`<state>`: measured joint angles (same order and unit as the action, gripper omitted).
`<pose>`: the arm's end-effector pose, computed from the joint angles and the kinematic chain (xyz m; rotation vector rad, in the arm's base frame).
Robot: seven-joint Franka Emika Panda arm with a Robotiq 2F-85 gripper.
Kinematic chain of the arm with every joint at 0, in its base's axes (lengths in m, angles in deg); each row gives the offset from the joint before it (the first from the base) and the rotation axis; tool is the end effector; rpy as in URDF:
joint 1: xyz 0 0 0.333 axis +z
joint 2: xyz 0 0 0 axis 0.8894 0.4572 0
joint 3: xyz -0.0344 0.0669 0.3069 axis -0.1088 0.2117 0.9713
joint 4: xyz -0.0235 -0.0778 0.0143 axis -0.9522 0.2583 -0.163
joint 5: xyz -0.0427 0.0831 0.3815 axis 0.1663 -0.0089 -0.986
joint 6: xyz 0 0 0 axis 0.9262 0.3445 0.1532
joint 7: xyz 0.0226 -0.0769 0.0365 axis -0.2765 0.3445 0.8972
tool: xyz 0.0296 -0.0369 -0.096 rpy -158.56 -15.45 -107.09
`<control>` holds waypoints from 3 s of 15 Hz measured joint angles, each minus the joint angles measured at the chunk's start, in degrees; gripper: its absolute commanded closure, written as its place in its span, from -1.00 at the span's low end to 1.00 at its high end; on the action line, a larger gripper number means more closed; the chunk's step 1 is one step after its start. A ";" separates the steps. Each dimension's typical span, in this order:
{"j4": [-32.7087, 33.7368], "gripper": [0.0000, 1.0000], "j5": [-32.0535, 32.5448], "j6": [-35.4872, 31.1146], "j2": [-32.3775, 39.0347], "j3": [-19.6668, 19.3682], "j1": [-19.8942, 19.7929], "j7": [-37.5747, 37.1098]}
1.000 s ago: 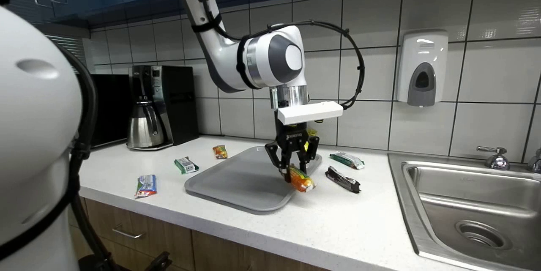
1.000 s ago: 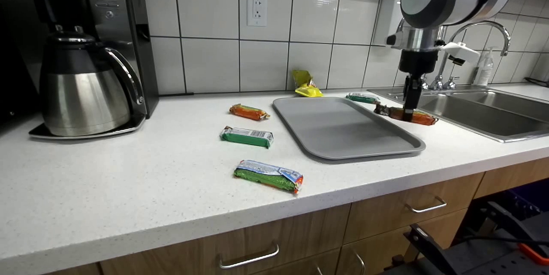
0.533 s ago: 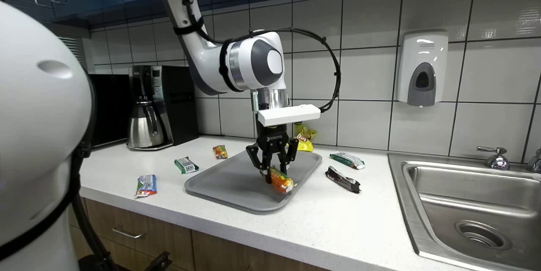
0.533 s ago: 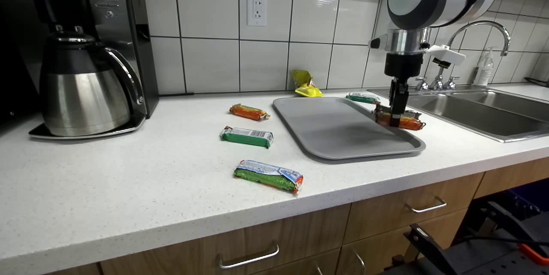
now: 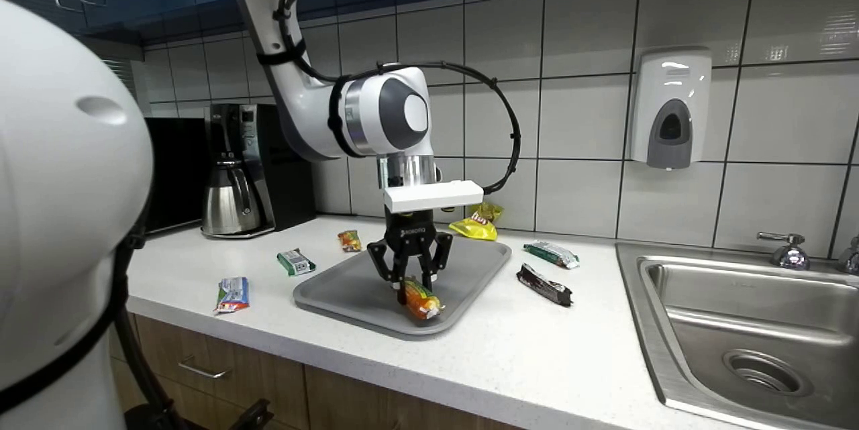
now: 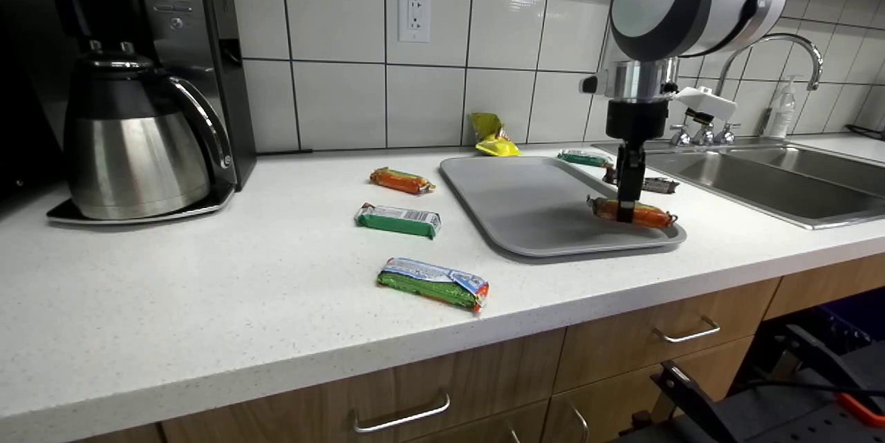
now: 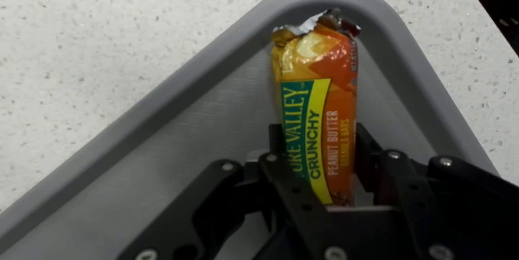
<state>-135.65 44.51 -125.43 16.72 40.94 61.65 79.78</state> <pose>0.4373 -0.0238 0.2362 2.7803 1.3491 -0.1630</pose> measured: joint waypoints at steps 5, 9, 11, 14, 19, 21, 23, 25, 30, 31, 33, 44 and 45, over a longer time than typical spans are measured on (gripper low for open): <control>-0.05 -0.50 -1.50 0.00 1.23 0.19 0.00 -0.47; -0.01 -0.99 -1.72 -0.02 1.13 0.14 -0.04 -0.82; 0.03 -1.00 -1.66 -0.02 0.46 0.08 -0.22 -0.82; 0.09 -1.00 -1.63 -0.01 -1.26 -0.25 -0.60 -0.75; 0.82 -1.00 -1.33 -0.01 -3.08 -2.06 -1.43 -0.66; 1.53 -1.00 -0.73 -0.02 -3.07 -2.86 -2.02 -0.66; 2.35 -1.00 -0.52 -0.02 -3.04 -3.62 -2.58 -0.65; 3.45 -1.00 -0.52 -0.02 -2.88 -4.38 -3.11 -0.61; 6.79 -1.00 -0.51 -0.09 -1.03 -5.69 -4.44 -0.38; 7.73 -1.00 -0.51 -0.09 -0.23 -5.93 -4.71 -0.38; 10.01 -1.00 -0.51 -0.09 1.76 -6.23 -5.48 -0.38; 27.74 -1.00 -1.14 1.12 17.71 -6.48 -9.70 -0.38; 29.22 -1.00 -1.14 1.45 19.09 -6.38 -9.93 -0.38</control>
<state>-106.43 43.37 -123.98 35.81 34.55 51.72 79.40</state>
